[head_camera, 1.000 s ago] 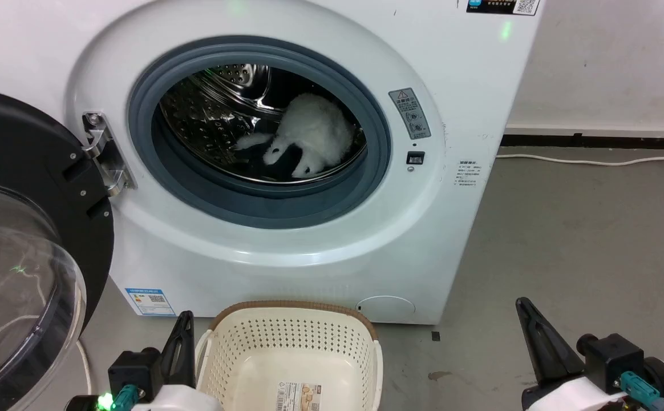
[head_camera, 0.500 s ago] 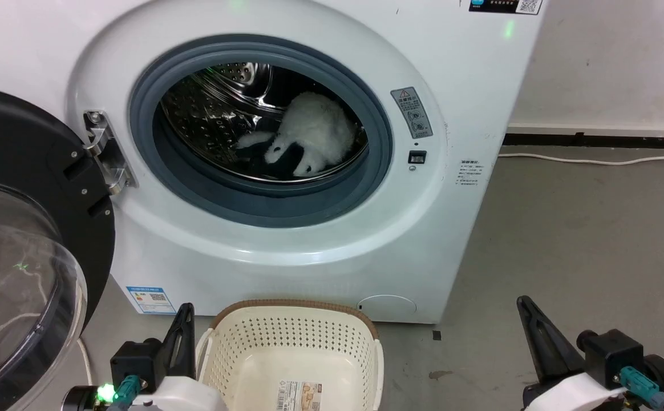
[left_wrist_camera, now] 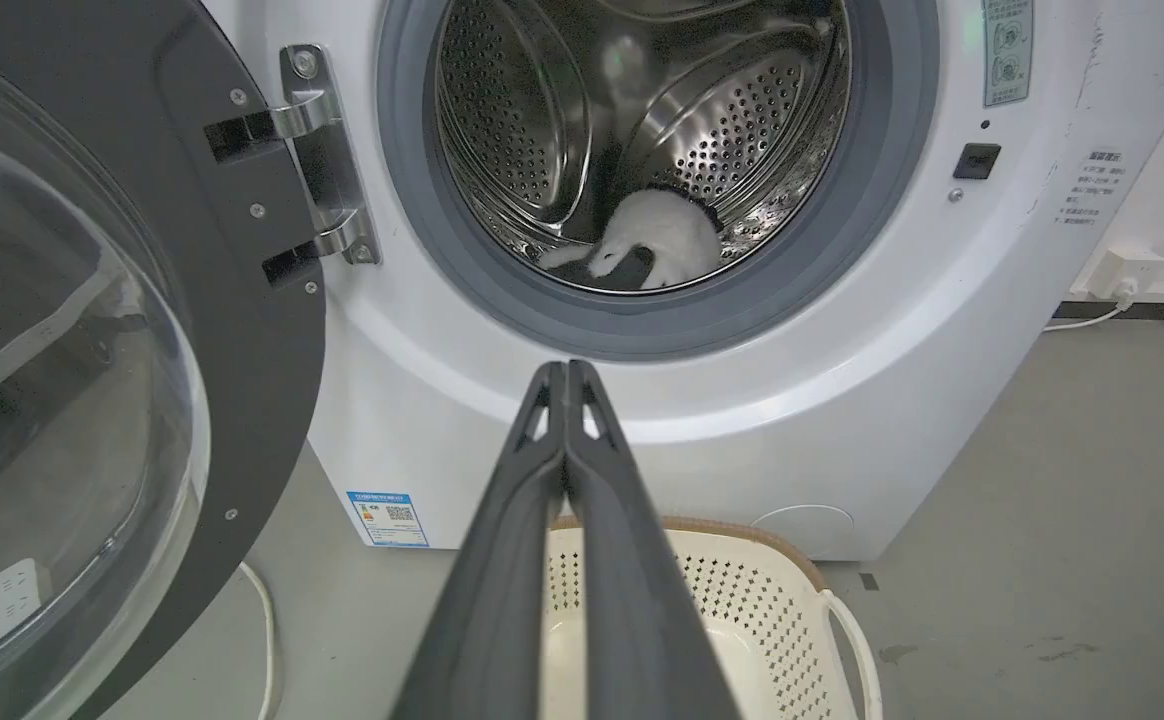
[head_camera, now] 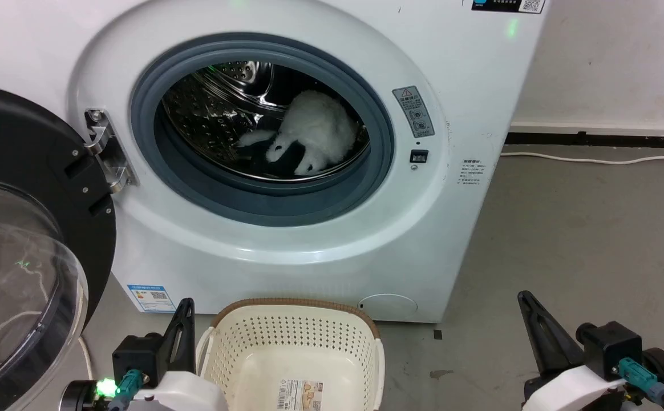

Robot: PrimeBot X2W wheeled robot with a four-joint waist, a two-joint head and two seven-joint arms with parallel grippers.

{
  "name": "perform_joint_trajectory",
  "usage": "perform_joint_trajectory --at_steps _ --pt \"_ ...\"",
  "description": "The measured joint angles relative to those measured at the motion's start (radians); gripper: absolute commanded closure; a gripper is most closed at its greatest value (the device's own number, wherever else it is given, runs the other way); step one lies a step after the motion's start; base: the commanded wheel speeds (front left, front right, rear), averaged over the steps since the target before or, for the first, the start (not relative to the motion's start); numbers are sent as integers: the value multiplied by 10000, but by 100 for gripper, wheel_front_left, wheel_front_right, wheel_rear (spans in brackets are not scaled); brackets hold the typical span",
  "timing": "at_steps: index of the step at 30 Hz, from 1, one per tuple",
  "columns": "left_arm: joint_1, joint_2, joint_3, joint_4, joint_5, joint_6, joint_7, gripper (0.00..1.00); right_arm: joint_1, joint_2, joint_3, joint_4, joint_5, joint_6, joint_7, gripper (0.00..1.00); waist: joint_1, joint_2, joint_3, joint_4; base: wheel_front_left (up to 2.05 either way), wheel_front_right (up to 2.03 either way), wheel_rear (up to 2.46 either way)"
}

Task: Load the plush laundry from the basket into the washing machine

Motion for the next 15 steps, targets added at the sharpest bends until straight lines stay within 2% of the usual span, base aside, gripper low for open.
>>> perform_joint_trajectory --at_steps 15 --pt "-153 -12 33 -213 207 0 303 100 -56 0 -50 -71 -33 0 286 100 0 0 33 35 0 0 0"
